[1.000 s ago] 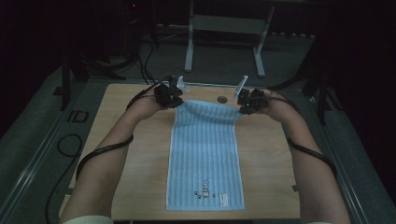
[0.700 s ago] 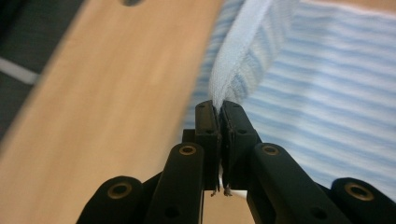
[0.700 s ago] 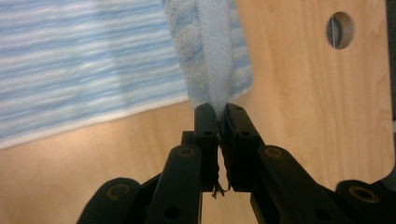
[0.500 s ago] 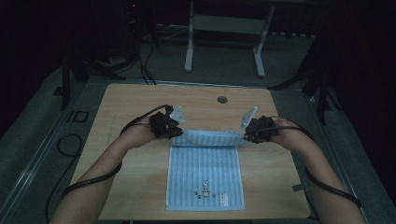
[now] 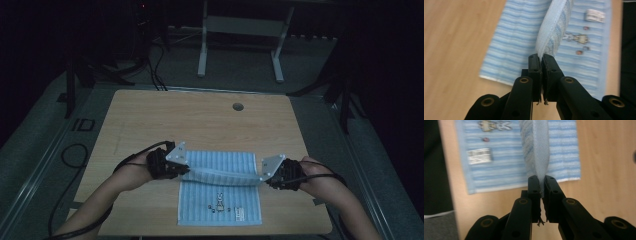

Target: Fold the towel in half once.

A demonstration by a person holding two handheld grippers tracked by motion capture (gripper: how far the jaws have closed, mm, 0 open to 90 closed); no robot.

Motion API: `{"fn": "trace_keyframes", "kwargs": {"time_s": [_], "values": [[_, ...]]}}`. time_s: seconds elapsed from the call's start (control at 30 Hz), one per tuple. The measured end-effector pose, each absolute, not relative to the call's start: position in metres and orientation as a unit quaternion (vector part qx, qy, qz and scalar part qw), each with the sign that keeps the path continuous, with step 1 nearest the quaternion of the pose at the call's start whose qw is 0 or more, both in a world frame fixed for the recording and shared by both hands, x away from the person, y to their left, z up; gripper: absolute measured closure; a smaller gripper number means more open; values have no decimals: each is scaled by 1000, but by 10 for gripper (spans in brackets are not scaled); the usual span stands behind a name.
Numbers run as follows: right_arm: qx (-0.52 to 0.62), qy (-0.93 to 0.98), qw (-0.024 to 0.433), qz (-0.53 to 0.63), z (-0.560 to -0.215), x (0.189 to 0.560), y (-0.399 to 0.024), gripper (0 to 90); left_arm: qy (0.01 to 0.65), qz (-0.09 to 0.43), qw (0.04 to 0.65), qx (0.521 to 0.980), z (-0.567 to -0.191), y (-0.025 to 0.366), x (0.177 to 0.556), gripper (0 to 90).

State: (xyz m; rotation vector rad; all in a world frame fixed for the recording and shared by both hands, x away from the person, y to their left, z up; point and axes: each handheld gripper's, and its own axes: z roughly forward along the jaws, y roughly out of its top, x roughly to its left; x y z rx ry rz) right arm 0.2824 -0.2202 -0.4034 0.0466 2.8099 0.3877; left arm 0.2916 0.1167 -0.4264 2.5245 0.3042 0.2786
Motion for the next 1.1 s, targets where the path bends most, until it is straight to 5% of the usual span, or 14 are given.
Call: {"fn": "trace_keyframes", "kwargs": {"time_s": [0.5, 0.63, 0.83, 1.1], "values": [[10, 994, 28, 103, -482, 242, -216, 813, 101, 10, 246, 964, -499, 102, 248, 848], [-6, 996, -8, 90, -491, 237, -215, 657, 91, -32, 230, 968, -501, 101, 245, 685], [4, 995, -17, 101, -476, 246, -220, 522, 104, -22, 232, 967, -484, 107, 251, 520], [32, 995, -13, 90, -468, 290, -219, 381, 134, 0, 233, 963, -480, 116, 285, 474]]}}
